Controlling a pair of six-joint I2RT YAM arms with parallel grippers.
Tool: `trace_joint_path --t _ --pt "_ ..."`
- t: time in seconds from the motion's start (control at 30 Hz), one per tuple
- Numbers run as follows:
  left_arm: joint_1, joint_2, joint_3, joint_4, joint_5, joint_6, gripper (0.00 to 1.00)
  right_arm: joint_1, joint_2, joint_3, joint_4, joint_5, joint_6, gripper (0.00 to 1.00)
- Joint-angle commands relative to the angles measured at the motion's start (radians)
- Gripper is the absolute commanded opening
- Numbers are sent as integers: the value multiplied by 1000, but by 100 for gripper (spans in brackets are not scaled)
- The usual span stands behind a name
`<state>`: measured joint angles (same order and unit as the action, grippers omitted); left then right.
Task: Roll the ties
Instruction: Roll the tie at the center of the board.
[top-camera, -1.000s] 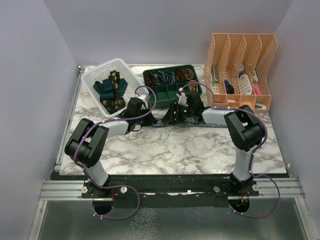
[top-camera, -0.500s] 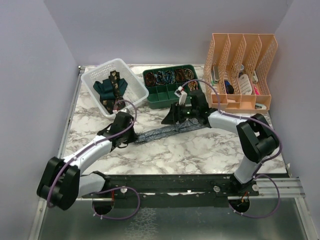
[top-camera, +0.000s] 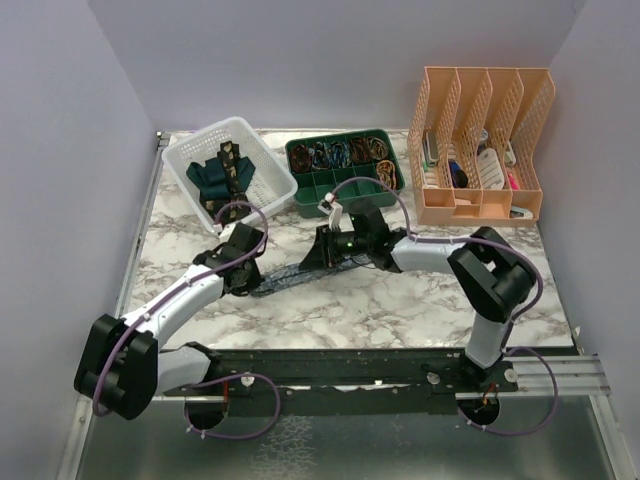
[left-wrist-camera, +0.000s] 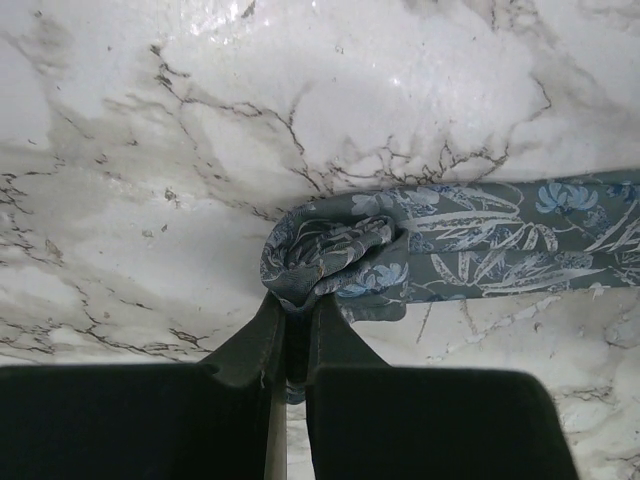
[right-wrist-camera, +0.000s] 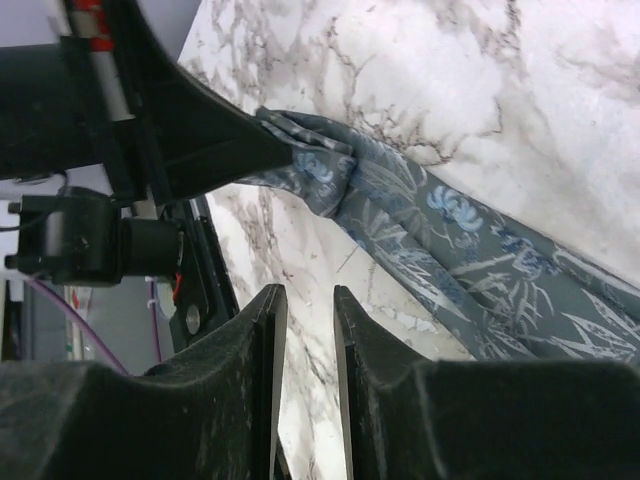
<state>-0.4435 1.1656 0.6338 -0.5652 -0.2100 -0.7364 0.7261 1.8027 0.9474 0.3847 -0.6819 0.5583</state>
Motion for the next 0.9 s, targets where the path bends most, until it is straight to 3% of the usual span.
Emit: trace_joint_path --t 0.0,0.23,0.33,0.6,0.87 --pt "-3 34 77 -62 -81 3 0 11 74 38 88 -56 100 30" --pt "-8 58 106 -68 -73 12 0 56 196 106 148 -57 229 13" --pt "-12 66 109 -72 -76 18 0 71 243 138 169 -44 258 13" --pt "-15 88 124 -87 -89 29 0 105 351 313 3 10 222 12" --pt "-18 100 137 -99 -99 39 0 137 395 362 -113 74 154 7"
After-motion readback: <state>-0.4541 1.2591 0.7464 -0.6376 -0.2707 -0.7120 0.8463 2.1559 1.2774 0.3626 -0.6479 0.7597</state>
